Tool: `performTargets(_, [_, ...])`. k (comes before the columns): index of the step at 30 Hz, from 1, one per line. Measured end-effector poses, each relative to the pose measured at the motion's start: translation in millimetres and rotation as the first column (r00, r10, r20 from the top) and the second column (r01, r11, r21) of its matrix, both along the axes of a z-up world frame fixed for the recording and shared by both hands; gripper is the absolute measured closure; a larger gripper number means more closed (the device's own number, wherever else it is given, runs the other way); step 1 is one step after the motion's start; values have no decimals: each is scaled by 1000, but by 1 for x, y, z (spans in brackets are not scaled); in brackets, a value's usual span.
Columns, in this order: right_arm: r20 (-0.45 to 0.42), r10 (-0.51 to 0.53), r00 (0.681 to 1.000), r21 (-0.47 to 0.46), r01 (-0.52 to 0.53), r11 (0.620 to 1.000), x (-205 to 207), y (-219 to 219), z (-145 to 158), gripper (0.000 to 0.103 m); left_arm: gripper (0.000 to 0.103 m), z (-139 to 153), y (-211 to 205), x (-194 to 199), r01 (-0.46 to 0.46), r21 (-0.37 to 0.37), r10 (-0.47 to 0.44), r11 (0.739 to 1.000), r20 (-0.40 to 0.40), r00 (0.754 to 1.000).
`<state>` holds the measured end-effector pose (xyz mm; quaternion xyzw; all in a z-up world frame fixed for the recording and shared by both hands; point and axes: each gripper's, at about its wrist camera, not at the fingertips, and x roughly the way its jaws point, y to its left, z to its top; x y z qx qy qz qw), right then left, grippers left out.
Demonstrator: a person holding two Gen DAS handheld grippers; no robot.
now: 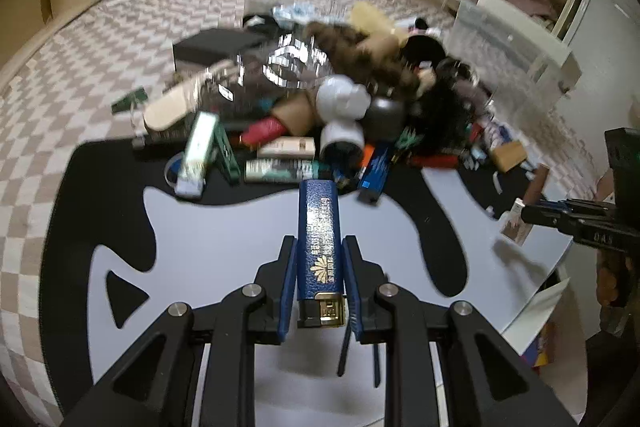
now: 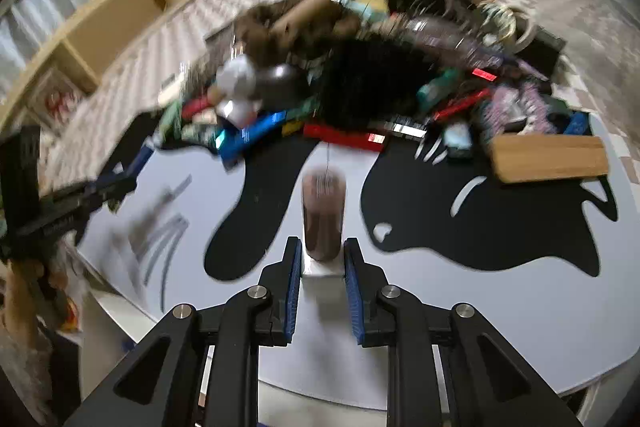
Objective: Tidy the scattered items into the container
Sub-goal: 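Lift and carry the tube and blue lighter over the storage box with both grippers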
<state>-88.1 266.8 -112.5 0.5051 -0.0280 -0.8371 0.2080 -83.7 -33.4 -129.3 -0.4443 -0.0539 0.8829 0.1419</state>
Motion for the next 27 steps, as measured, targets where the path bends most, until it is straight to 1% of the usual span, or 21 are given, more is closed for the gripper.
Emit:
performTargets(2, [-24, -14, 1000, -16, 13, 1000, 1, 4, 10, 81, 81, 9, 0, 3, 2, 11, -2, 1000, -22, 1000])
performTargets(5, [-36, -16, 999, -27, 15, 1000, 5, 8, 17, 81, 81, 21, 1, 8, 8, 25, -7, 1000, -48, 999])
performTargets(10, [-49, -18, 999, -74, 14, 997, 11, 14, 29, 81, 81, 39, 7, 17, 31, 43, -27, 999, -89, 996])
performTargets(14, [-62, -5, 998, -121, -2, 993, 17, 12, 41, 81, 81, 51, 15, 26, 58, 51, -52, 997, -119, 992])
performTargets(18, [-75, 20, 997, -171, -33, 985, 31, 16, 58, 81, 81, 61, 23, 36, 89, 59, -80, 994, -141, 987])
performTargets(22, [-53, 59, 997, -203, -68, 977, 48, 20, 63, 81, 81, 64, 32, 47, 119, 63, -109, 991, -147, 983])
performTargets(27, [-17, 107, 994, -199, -108, 974, 69, 15, 54, 81, 81, 59, 47, 64, 156, 59, -148, 986, -131, 980])
